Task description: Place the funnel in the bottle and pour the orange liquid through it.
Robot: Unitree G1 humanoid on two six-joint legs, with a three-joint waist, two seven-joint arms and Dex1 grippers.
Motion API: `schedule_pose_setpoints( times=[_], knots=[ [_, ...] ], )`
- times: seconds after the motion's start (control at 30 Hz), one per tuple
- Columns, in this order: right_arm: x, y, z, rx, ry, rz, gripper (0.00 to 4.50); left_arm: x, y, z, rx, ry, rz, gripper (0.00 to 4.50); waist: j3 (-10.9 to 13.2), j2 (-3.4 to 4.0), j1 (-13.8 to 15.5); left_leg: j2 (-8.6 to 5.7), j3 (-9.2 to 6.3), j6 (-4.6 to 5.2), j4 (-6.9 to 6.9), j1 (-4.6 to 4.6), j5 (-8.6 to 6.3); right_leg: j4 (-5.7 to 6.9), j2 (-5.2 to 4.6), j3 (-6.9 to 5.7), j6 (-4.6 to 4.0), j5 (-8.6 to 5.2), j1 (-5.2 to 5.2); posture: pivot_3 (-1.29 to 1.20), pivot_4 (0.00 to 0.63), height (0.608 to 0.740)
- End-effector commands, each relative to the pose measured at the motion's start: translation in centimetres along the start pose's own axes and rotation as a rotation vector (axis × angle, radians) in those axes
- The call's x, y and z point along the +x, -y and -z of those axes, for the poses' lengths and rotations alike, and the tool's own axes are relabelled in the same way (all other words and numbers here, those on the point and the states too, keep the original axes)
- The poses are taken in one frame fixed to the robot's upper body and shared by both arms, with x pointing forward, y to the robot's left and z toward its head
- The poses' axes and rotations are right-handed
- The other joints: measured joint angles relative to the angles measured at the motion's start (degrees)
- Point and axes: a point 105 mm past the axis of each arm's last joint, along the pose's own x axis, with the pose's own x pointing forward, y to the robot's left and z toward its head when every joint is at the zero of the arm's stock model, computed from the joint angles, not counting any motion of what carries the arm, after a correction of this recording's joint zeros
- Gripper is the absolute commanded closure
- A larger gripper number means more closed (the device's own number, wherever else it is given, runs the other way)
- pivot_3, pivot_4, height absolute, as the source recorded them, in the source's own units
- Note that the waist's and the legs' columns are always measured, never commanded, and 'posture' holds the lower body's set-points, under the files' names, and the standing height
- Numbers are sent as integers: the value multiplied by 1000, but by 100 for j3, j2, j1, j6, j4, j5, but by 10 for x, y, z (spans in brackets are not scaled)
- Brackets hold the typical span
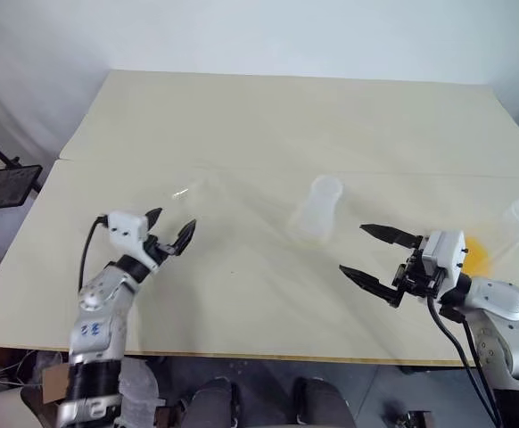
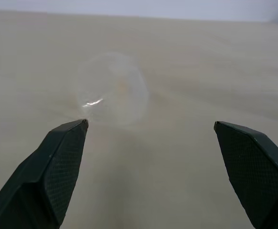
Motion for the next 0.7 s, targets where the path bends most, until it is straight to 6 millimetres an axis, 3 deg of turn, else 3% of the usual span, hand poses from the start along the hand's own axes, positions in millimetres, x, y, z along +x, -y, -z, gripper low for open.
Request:
schedule_pose_setpoints(
  times=[0.03, 0.2, 0.27, 0.7],
  knots=[
    [0, 1, -14, -56, 29, 11, 0, 28, 6, 0, 10, 11, 22, 11, 0, -1, 8, -1, -1, 1, 1, 0, 1, 1, 0, -1, 1, 0, 1, 0, 150, 740],
    [1, -1, -13, -57, 31, 25, 0, 59, 8, -3, -2, 26, 1, 11, 2, -4, 9, -3, -2, 1, 2, -4, 3, -1, 0, -5, 2, 1, 0, 0, 150, 740],
    [1, -1, -13, -57, 32, 29, 0, 62, 7, -3, 9, 22, -6, 408, 2, -4, -2, -3, -1, 1, 2, -4, 3, 0, 0, -6, 3, 1, 0, 0, 150, 740],
    [-1, -6, -10, -54, 39, 56, 0, 53, 2, -11, 18, 69, 13, 4380, 2, -4, 5, -2, -3, 1, 2, -3, 3, 0, -1, -5, 3, 2, 1, 0, 150, 740]
  ],
)
